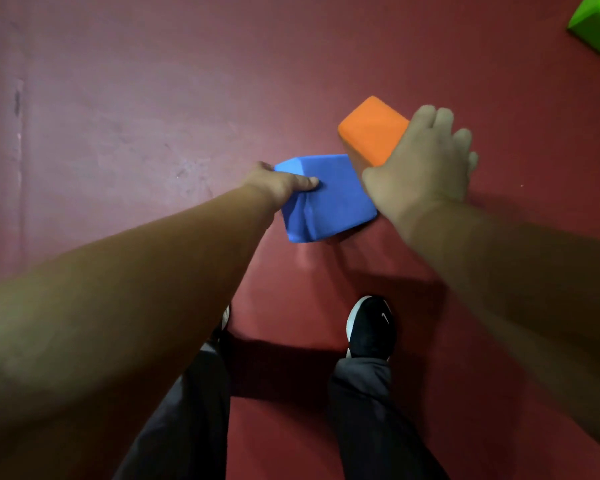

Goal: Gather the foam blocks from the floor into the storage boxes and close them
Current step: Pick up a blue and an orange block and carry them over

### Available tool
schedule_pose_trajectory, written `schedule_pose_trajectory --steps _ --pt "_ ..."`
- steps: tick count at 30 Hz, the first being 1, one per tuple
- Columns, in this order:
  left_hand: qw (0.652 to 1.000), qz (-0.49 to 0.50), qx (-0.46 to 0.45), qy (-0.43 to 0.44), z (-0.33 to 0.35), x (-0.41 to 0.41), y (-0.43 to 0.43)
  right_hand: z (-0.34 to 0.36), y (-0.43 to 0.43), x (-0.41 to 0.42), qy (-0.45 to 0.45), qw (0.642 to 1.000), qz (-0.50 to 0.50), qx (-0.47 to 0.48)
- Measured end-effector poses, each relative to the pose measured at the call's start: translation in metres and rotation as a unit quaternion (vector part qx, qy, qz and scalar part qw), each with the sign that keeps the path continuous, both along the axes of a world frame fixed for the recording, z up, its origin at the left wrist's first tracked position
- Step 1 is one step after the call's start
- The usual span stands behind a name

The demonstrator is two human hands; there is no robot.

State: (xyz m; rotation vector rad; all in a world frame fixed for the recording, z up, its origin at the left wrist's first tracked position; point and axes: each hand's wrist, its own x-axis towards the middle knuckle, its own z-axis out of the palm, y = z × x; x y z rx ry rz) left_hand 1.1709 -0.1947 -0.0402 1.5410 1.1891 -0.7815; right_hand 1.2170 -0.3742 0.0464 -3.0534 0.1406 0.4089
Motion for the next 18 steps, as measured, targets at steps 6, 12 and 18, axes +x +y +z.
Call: schedule_pose_trajectory --steps 6,12,18 --pt "0.973 -0.191 0.115 -0.057 0.072 0.025 -0.046 0.040 -0.035 0.010 0.148 0.988 0.029 -0.036" --pt "0.872 -0.421 0.204 -0.144 0.229 0.052 -0.054 0.195 -0.040 0.055 0.280 0.948 0.097 -0.114" --pt "0.805 -0.472 0.255 -0.252 0.471 0.107 -0.043 0.424 -0.059 0.093 0.282 0.952 0.098 -0.072"
